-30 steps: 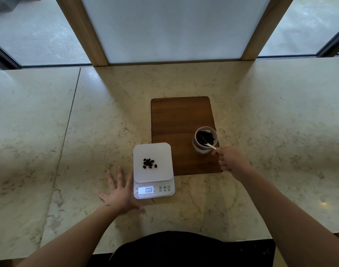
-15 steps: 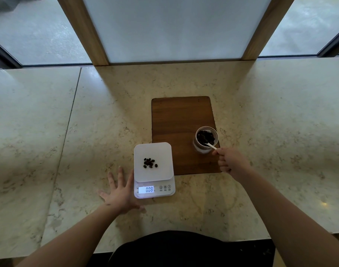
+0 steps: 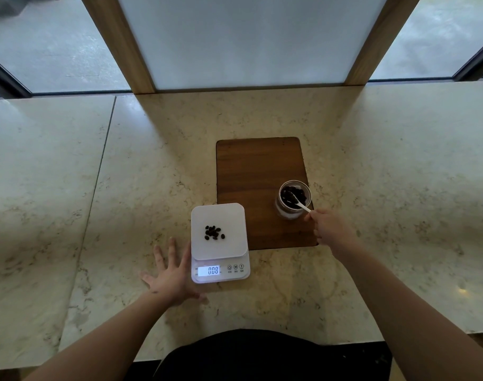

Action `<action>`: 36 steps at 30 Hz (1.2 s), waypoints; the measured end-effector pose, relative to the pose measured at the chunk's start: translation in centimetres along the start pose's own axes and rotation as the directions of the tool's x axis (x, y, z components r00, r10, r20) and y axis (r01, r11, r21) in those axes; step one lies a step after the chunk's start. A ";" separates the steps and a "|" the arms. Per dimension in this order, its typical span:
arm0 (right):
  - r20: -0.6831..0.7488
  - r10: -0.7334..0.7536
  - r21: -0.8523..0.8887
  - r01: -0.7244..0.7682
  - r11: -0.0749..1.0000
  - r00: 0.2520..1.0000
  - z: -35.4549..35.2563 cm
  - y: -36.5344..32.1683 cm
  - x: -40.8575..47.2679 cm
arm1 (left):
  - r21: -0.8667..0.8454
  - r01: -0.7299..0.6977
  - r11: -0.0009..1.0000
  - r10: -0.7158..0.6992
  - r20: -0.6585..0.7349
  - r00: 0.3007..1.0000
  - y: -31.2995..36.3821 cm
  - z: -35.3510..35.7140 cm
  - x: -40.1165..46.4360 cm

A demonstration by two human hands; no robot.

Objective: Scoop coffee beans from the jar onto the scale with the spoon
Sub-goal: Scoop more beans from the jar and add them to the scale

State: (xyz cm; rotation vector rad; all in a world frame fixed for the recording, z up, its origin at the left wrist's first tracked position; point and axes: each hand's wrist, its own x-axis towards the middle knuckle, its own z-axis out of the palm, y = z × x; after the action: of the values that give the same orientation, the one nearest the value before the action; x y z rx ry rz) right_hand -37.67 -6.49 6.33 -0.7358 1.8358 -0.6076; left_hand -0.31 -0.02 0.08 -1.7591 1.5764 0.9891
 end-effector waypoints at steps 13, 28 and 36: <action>-0.100 -0.288 -0.512 0.199 0.836 0.952 1.3 -0.7 0.3 | -0.001 -0.004 1.000 0.004 -0.004 1.000 -0.2 0.1 0.2; 0.030 0.127 0.214 -0.131 0.968 0.991 1.5 -1.5 -0.6 | 0.004 0.005 1.000 -0.005 0.015 1.000 0.6 -0.6 -0.8; 0.081 0.142 0.285 -0.160 0.945 0.987 1.2 -0.9 -0.4 | 0.013 0.001 1.000 -0.002 0.011 1.000 0.5 -0.5 -0.9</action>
State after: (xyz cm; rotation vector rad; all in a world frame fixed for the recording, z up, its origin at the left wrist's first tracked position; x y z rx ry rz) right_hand -36.21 -6.93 6.77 -0.4084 1.6830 -0.7273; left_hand -0.77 0.00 1.14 -1.7431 1.5711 0.9843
